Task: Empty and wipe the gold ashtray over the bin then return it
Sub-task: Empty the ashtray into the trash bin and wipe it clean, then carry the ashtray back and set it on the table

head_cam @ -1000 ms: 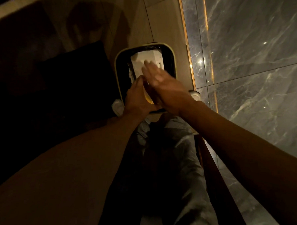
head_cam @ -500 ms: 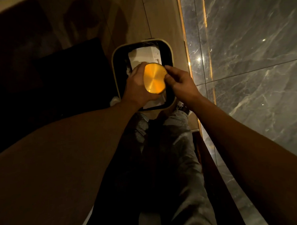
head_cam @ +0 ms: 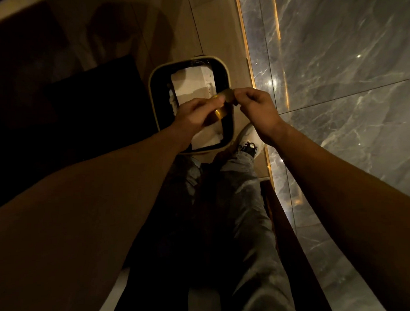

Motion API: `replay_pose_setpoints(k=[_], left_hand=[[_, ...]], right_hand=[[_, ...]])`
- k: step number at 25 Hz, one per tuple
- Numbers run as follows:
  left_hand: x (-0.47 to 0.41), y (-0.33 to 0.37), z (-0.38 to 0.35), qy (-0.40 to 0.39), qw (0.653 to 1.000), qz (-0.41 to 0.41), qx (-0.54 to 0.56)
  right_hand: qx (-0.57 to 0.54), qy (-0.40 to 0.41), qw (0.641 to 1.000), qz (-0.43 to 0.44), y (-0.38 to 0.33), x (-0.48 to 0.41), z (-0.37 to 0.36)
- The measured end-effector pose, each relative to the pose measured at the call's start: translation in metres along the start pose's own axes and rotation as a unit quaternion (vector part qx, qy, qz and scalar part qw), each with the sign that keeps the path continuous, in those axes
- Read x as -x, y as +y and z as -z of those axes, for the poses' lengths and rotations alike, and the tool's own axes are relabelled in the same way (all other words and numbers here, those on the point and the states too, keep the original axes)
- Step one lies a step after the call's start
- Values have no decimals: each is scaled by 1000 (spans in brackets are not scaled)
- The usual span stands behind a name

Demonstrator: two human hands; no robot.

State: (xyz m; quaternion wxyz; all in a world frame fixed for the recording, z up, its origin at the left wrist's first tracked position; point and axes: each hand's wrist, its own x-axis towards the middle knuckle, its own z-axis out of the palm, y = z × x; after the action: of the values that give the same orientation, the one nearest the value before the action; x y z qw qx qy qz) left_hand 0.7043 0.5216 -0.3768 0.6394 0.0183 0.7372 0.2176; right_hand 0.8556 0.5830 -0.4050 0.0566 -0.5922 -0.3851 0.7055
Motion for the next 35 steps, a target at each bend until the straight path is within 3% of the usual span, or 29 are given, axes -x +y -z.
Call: replay_pose_setpoints(k=[4,7,15,19,24,27,32,35], left_hand=[[14,17,-8,6,994,69,82],[37,30,-11,-4,994,64,87],[150,90,-11,11,992,-54,116],[224,112,-4,-10,985,-168,23],[322,131,29,20,939,-331,-87],[370,130,58,95,913,-384,-102],[431,104,128,169,895,-410,-34],[456,81,165,201,886,-418,2]], right_hand=[[-35,-1,999,33,-12,13,15],[-38,3,997,69,-31,31,23],[-63,24,993,99,-117,115,40],[-66,35,992,105,-166,172,49],[-52,-30,986,157,-233,244,38],[-26,-84,974,207,-266,281,14],[51,-163,942,290,-304,346,-52],[118,-184,929,298,-314,376,-96]])
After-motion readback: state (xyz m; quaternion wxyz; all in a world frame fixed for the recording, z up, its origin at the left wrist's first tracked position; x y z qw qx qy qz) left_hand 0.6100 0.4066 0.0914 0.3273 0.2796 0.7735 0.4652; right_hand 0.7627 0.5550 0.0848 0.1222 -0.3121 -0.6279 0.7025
